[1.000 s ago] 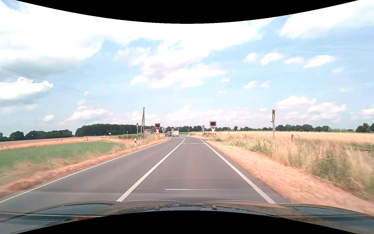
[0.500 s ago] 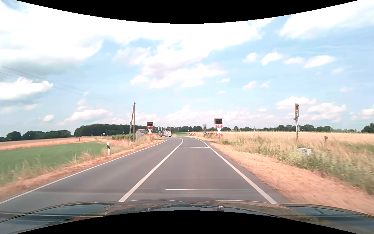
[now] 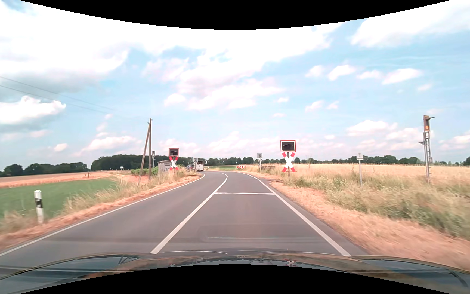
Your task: Follow the waypoints while adhering to traffic rules and regulations
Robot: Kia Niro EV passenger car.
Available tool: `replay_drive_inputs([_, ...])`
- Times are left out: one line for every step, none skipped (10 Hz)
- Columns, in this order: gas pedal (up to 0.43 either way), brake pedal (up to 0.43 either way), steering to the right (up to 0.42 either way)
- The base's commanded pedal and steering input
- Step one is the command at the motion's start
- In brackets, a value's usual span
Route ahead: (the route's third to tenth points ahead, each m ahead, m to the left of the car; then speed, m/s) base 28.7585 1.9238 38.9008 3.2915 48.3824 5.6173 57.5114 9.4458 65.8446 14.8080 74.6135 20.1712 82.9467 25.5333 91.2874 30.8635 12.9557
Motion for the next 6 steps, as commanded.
replay_drive_inputs([0.157, 0.000, -0.002])
replay_drive_inputs([0.157, 0.000, -0.002])
replay_drive_inputs([0.157, 0.000, -0.002])
replay_drive_inputs([0.157, 0.000, -0.001])
replay_drive_inputs([0.157, 0.000, -0.002])
replay_drive_inputs([0.157, 0.000, -0.002])
